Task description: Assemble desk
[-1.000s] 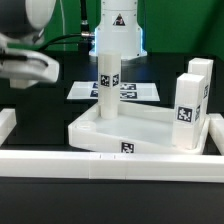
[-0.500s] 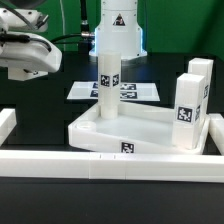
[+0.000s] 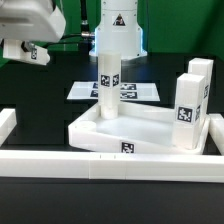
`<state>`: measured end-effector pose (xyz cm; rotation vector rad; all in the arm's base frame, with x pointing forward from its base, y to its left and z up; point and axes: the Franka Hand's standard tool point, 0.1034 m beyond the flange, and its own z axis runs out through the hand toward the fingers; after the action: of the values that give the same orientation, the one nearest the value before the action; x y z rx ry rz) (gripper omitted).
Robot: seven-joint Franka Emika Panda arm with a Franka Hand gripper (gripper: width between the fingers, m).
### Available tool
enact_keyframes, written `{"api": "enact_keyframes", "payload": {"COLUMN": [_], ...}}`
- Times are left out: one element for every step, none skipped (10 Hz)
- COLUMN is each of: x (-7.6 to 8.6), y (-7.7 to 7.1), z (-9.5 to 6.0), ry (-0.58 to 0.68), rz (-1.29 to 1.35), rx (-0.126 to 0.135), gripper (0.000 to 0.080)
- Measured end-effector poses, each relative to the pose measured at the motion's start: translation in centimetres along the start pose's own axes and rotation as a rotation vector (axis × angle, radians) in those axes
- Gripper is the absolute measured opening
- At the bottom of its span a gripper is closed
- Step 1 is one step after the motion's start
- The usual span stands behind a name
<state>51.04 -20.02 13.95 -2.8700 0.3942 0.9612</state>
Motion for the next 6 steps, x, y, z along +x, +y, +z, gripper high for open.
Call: {"api": "enact_keyframes", "payload": {"x": [0.4,0.5,0.9,0.9,1.5,1.3], "y": [0.0,0.1,0.1,0.1,0.1,-0.8], "z": [0.0,-0.1,-0.4,-0.5,-1.0,-1.8], "ry": [0.078,0.135,0.210,0.254,0.342,0.388], "rz": [-0.005,-0.007,-0.010,-0.011,-0.012,-0.016], "rx": [-0.005,-0.006,-0.013,-0.014,-0.026,-0.022], "gripper": [0.0290,0.0290,0.0290,0.0290,0.0290,0.0290]}}
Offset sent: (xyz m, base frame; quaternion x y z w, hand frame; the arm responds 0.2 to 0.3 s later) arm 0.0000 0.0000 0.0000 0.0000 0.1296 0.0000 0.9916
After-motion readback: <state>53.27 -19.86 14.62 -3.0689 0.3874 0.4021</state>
